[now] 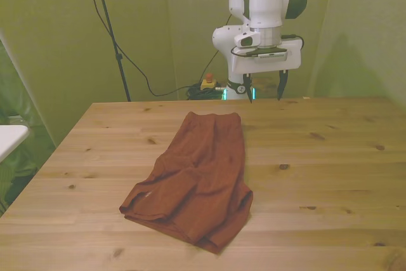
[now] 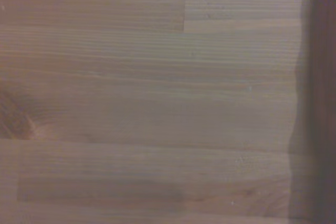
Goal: Unfold the shorts
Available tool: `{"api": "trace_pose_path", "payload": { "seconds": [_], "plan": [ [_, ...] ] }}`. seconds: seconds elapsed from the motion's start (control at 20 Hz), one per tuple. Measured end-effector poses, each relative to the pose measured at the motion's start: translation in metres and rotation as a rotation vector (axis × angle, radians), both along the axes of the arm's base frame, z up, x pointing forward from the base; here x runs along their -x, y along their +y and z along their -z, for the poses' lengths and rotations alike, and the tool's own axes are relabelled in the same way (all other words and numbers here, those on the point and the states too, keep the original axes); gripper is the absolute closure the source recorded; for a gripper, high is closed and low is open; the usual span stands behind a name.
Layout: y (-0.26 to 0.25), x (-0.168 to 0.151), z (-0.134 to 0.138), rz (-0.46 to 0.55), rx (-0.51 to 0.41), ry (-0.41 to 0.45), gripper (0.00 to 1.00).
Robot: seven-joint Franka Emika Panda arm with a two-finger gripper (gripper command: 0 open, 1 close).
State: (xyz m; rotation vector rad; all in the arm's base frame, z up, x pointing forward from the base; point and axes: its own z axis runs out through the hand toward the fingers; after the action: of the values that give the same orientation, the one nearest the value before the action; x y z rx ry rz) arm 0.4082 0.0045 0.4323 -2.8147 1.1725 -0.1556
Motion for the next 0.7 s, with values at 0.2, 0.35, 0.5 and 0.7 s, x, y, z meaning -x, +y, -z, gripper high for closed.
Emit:
{"api": "trace_pose_path", "payload": {
  "seconds": [0.2, 0.35, 0.5, 0.7],
  "plan": [
    [-0.003, -0.003, -0.003, 0.006, -0.001, -0.027, 0.00],
    [-0.021, -0.002, -0.010, 0.023, -0.013, -0.056, 0.00],
    [-0.054, 0.005, -0.024, 0.033, -0.027, -0.096, 0.00],
    [-0.115, 0.023, -0.039, 0.041, -0.047, -0.150, 0.00]
  ]
}}
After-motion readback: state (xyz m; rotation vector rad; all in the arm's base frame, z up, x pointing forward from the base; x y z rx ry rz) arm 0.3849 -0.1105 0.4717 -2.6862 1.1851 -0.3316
